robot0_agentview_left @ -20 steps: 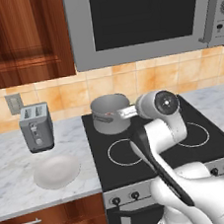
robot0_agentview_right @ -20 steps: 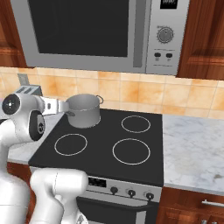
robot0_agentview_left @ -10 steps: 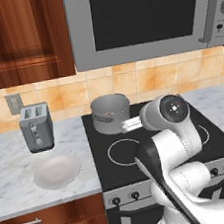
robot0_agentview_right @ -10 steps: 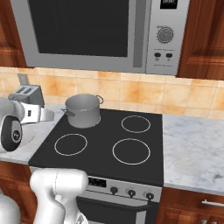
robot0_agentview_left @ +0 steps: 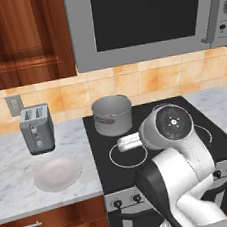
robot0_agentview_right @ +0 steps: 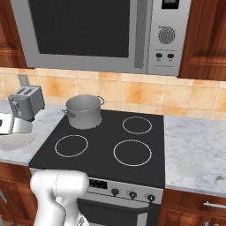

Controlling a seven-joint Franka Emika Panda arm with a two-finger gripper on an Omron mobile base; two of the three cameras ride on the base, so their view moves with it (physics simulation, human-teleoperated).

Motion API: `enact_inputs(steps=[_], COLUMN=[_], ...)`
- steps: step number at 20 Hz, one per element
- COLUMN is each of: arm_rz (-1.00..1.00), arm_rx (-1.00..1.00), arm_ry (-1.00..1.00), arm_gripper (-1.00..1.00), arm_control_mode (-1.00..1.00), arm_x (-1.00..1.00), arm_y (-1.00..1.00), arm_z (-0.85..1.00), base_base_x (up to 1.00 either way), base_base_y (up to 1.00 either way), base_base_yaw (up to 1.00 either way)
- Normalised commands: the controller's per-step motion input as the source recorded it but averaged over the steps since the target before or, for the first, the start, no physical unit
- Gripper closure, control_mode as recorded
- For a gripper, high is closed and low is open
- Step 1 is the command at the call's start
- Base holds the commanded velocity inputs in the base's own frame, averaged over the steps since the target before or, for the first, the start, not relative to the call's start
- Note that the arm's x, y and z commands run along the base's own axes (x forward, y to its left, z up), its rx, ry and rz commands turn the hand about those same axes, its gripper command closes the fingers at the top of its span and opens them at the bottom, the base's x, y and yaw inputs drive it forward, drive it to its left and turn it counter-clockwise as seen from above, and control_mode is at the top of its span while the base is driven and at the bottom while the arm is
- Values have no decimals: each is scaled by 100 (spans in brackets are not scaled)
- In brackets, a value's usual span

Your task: Retrieve the frozen meat and place it in the pot on a burner. Then turn the burner on.

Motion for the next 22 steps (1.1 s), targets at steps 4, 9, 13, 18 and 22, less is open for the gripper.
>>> enact_inputs(steps=[4,9,13,18,22], arm_rz=[-1,0,1,0,0], arm_rx=[4,3,12,25,27], arm_ry=[-12,-15,-13,-21,-37], arm_gripper=[-100,-100,-100,-100,-100], arm_control_mode=[-100,-100,-100,-100,-100], arm_x=[-60,-27,-29,-53,-77], arm_y=[44,47,1,-20,-38], arm_z=[-82,-75,-87,-99,-96], base_base_x=[0,0,0,0,0], base_base_y=[0,0,0,0,0], base_base_yaw=[0,0,0,0,0])
